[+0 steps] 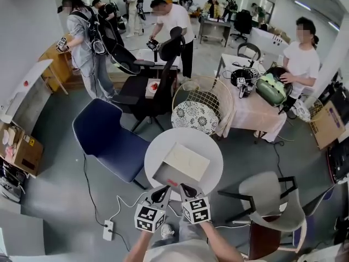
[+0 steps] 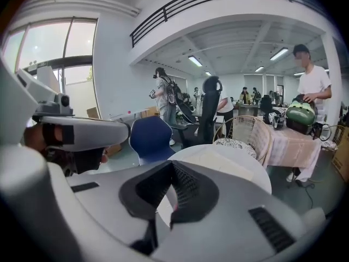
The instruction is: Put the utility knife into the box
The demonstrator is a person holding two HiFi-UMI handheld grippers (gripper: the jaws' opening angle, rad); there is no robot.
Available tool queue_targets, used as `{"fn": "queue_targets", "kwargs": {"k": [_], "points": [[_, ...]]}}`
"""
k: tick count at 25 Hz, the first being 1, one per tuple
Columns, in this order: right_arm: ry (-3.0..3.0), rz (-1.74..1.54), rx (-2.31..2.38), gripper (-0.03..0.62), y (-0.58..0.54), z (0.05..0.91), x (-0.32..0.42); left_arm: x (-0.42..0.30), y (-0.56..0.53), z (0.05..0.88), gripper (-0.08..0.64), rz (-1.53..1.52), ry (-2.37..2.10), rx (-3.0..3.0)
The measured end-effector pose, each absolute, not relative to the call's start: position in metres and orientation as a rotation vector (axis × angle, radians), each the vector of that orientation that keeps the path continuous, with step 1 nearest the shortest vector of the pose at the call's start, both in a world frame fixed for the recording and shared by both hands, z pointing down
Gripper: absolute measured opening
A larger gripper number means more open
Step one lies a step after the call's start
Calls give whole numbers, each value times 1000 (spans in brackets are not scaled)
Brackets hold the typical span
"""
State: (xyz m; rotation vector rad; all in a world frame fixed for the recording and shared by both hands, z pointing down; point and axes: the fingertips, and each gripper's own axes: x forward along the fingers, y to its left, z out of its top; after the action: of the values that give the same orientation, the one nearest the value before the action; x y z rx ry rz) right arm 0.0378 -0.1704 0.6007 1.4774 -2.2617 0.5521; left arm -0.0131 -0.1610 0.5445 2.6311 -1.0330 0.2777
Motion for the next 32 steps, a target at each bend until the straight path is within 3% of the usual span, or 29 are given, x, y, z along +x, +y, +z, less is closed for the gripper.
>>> {"fn": "queue_targets", "kwargs": {"k": [32], "points": [[-2318,440,1496,16,-1,580,54,17,-13,540,12,297,-1043,2652]]}}
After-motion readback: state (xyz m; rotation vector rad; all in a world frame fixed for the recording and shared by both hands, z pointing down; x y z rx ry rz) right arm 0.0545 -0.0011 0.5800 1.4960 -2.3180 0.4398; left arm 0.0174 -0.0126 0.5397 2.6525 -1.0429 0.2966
